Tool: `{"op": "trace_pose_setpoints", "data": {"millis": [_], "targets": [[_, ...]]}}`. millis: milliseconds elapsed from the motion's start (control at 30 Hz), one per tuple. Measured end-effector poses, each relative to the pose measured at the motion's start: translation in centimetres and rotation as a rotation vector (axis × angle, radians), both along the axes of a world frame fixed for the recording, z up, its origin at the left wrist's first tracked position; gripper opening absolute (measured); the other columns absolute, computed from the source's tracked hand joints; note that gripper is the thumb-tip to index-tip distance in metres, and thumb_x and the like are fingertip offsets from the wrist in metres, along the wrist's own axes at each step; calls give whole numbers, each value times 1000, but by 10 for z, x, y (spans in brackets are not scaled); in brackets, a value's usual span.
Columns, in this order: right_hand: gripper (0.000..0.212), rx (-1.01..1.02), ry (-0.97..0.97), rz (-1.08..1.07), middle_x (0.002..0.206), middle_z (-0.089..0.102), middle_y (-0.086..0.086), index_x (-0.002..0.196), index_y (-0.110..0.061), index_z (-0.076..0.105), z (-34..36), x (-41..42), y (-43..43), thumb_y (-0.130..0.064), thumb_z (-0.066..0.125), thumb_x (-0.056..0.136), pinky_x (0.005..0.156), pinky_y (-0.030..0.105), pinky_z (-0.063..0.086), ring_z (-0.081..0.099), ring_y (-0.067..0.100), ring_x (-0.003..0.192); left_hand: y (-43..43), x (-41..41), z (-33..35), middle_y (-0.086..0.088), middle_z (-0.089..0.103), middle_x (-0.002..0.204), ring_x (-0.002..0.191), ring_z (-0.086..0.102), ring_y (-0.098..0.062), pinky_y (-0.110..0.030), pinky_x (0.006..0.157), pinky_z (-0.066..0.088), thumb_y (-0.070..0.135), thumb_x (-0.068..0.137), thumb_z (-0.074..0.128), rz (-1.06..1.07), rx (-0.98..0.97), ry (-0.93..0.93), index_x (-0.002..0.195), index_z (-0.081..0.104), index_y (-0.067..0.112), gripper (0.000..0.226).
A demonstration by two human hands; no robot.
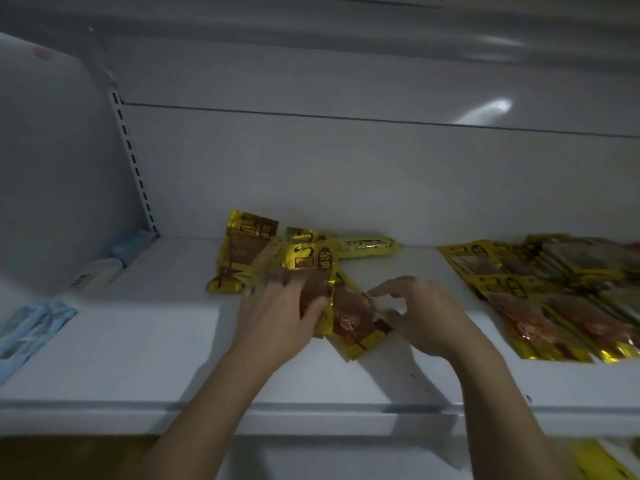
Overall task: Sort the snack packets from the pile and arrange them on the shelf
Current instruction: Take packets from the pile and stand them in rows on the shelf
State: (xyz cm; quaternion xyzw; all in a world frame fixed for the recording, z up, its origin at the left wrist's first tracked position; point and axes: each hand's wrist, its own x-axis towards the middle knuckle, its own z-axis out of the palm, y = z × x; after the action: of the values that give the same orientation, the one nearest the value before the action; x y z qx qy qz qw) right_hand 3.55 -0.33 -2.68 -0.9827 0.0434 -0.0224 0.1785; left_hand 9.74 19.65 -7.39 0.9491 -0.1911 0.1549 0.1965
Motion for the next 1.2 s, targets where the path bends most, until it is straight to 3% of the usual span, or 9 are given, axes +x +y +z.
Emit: {"op": "trace_pose_setpoints", "data": {"millis": [100,300,433,600,733,900,1033,1100,1200], "targets": [[34,17,-41,-55,123,67,-2,121,-35,65,-12,18,17,-51,56,92,92,33,48,60,24,113,-3,6,2,-11,48,141,130,43,-36,-45,100,40,58,95,44,144,73,101,149,30,32,62],[44,-27,1,-77,123,65,1,127,-38,58,-27,30,34,-52,63,86,90,33,47,57,28,115,-13,5,-5,-14,59,127,122,48,-37,-42,96,41,52,95,48,96,134,185,145,32,33,56],[50,96,33,-86,116,65,1,127,-34,58,-20,20,18,-39,74,81,77,29,44,59,26,109,-16,8,0,-4,65,120,113,58,-30,-41,93,51,45,85,67,-50,-197,302,134,47,40,53],[16,271,-105,-186,74,56,-10,91,-27,66,-21,5,-10,-21,76,80,60,26,42,56,16,72,-36,-2,8,12,66,103,99,61,-11,-31,89,52,19,76,84,-197,-552,378,114,64,36,47],[11,357,-220,-282,75,57,-8,81,-23,68,-17,-14,-43,-17,76,81,58,26,42,56,15,70,-66,-7,15,24,63,89,82,57,9,-17,79,50,12,75,83,-274,-707,409,101,70,24,31],[12,370,-315,-407,82,61,-8,86,-27,67,-8,-35,-100,-19,76,82,66,27,44,59,17,81,-117,-11,25,22,62,93,85,58,6,-6,69,45,8,87,68,-275,-866,423,107,71,22,25],[23,430,-326,-441,96,68,-5,97,-26,71,-6,-47,-150,-13,74,79,77,35,55,64,16,85,-159,-17,27,19,63,94,89,62,-8,-25,83,50,-5,82,65,-319,-867,481,108,69,21,37],[30,490,-343,-454,98,71,-3,104,-24,72,-4,-52,-174,-10,74,78,74,41,59,68,18,81,-179,-19,28,15,65,95,93,64,-15,-34,86,53,-6,79,69,-320,-888,497,105,69,22,38],[33,519,-342,-469,101,71,-1,109,-25,71,1,-59,-211,-6,71,82,68,37,60,69,16,79,-208,-19,29,4,66,106,100,65,-19,-40,89,55,-3,77,74,-305,-878,501,107,70,21,40]]}}
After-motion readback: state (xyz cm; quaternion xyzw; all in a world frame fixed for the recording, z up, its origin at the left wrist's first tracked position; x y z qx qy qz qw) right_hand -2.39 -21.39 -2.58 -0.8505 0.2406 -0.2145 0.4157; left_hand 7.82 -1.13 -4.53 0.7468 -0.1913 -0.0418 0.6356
